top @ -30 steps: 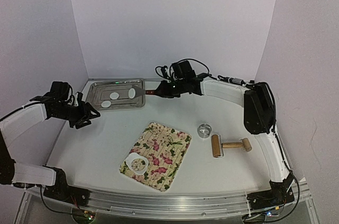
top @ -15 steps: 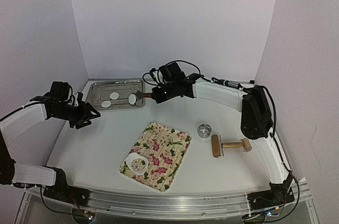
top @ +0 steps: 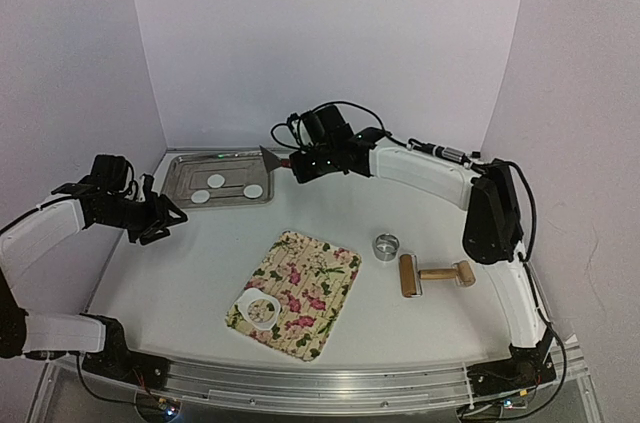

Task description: Roll out the dumpling wrappers from the dough

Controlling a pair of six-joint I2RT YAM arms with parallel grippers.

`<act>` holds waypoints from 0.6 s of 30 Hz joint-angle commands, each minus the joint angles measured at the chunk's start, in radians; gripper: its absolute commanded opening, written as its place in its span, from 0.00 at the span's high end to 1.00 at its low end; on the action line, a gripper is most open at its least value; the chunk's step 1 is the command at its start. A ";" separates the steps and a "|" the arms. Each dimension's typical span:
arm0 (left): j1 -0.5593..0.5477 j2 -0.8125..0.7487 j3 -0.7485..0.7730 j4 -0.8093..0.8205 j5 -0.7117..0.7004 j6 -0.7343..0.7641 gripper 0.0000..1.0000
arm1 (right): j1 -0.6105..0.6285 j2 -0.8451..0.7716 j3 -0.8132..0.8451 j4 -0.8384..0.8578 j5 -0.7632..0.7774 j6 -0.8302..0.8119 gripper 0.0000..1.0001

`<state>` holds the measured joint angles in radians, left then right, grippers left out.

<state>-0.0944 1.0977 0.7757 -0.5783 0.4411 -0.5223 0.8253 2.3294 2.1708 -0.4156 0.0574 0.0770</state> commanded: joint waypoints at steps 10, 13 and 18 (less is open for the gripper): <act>0.006 -0.035 0.036 -0.032 -0.113 0.027 0.16 | -0.094 -0.490 -0.332 -0.146 0.093 0.203 1.00; 0.006 -0.059 0.043 -0.043 -0.154 0.043 0.16 | -0.148 -0.587 -0.442 -0.178 0.000 0.283 1.00; 0.007 -0.101 0.041 -0.051 -0.193 0.056 0.16 | -0.234 -0.705 -0.603 -0.199 -0.188 0.369 1.00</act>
<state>-0.0944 1.0423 0.7779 -0.6047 0.3077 -0.4958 0.6322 1.7114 1.6526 -0.5795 0.0284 0.3403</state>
